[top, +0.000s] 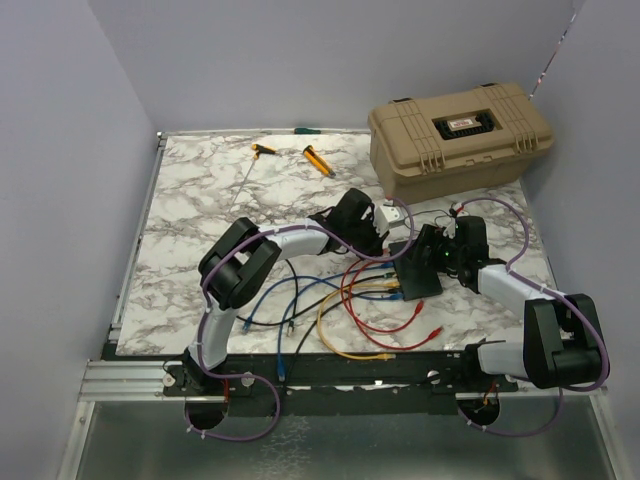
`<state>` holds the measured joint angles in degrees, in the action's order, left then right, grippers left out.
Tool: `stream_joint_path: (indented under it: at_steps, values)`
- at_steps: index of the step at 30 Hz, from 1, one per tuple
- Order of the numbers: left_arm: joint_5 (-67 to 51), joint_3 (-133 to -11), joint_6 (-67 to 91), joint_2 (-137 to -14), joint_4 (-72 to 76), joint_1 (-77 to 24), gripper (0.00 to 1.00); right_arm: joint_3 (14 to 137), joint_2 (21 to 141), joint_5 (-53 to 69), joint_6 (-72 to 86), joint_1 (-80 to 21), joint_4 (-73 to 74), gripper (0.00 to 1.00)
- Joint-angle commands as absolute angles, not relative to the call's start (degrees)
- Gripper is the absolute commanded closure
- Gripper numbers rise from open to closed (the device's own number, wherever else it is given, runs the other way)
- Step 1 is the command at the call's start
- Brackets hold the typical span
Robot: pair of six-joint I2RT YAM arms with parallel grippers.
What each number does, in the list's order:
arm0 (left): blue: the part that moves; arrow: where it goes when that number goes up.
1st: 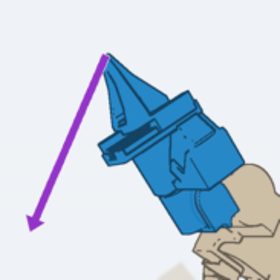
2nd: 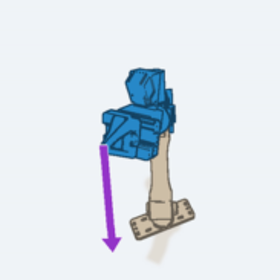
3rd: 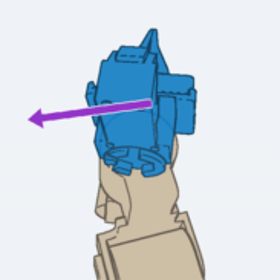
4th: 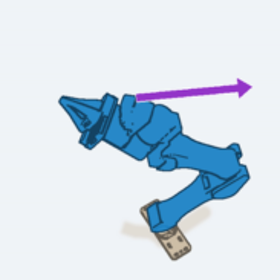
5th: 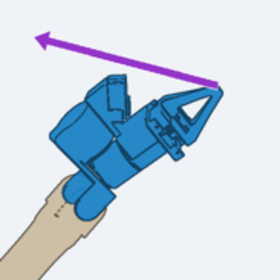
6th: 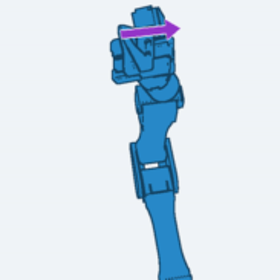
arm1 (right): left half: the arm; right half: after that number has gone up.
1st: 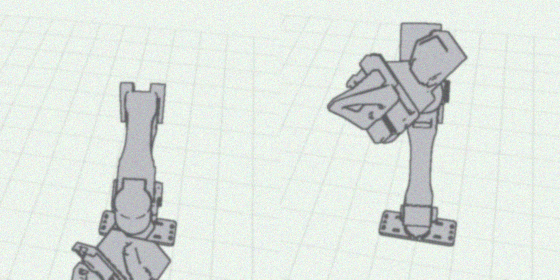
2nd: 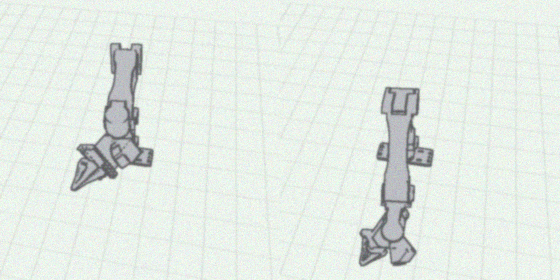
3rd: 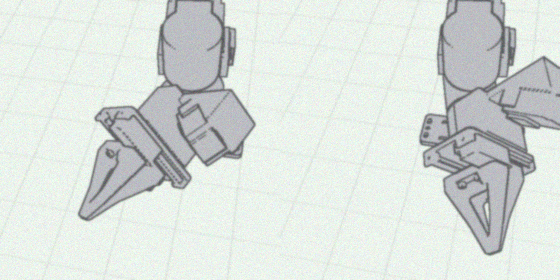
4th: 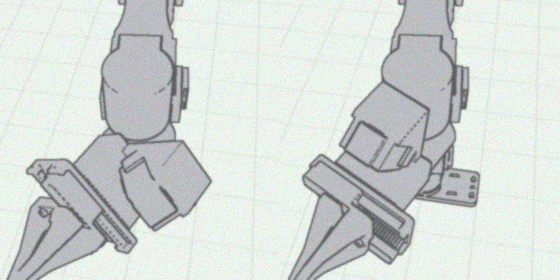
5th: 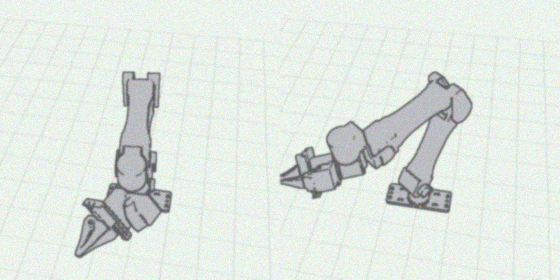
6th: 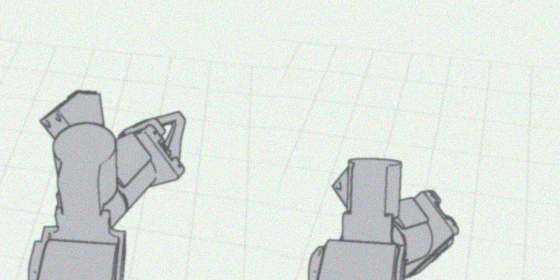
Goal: Insert the plug into the switch port
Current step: Insert the connector into the switch port.
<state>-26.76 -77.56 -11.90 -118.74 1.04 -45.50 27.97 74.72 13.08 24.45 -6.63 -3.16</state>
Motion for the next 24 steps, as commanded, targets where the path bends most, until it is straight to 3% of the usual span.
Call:
stream_joint_path:
  at_steps: [1, 24]
  values:
    - [-28.20, -77.95, -13.27, -115.76, 4.16, -46.03, 1.00, 28.56, 75.85, 17.42, 25.12, -7.03, -2.29, 0.09]
    - [-24.45, -81.53, -13.70, -120.05, -3.54, -45.24, 1.00, 28.38, 75.94, 16.66, 25.14, -7.03, -2.20, 0.09]
